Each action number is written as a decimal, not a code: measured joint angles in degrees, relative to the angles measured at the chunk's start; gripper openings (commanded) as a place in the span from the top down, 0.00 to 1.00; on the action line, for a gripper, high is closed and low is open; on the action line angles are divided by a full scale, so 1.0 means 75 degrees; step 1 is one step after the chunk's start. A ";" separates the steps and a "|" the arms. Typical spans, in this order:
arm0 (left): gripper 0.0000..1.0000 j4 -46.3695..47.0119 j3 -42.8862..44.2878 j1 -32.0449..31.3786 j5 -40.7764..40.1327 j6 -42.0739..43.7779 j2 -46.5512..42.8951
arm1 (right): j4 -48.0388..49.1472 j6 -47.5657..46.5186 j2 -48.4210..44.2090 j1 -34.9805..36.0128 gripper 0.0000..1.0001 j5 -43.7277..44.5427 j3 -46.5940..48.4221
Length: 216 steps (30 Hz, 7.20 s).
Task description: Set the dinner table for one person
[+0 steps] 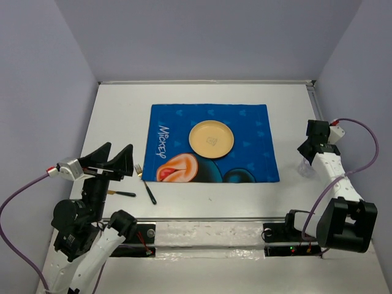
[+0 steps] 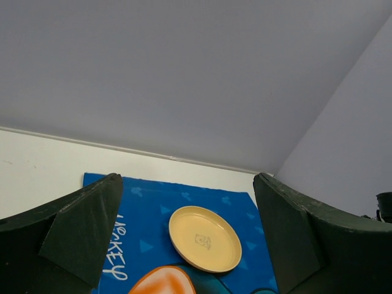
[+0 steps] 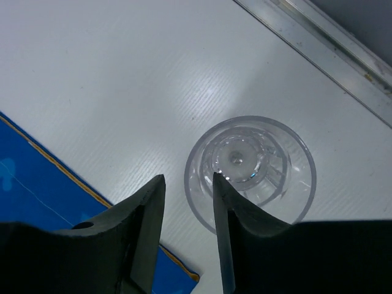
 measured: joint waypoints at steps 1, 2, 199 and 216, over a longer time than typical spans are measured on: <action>0.01 -0.0003 0.0000 -0.0035 -0.0032 0.0006 -0.0026 | 0.0044 0.0012 0.0012 -0.0017 0.72 -0.0009 -0.0015; 0.01 -0.0006 0.0000 -0.0067 -0.0055 0.0020 -0.0061 | 0.0085 0.0029 0.0017 -0.0047 0.72 -0.0012 -0.0035; 0.01 0.0128 -0.0099 0.1620 -0.1326 -0.0265 0.1288 | 0.2716 -0.0691 0.7761 1.0019 0.55 -0.0603 0.6417; 0.01 0.0315 -0.0102 0.1988 -0.2247 0.0087 0.1335 | 0.3698 -0.3751 0.9331 1.0812 0.39 -0.5321 0.8734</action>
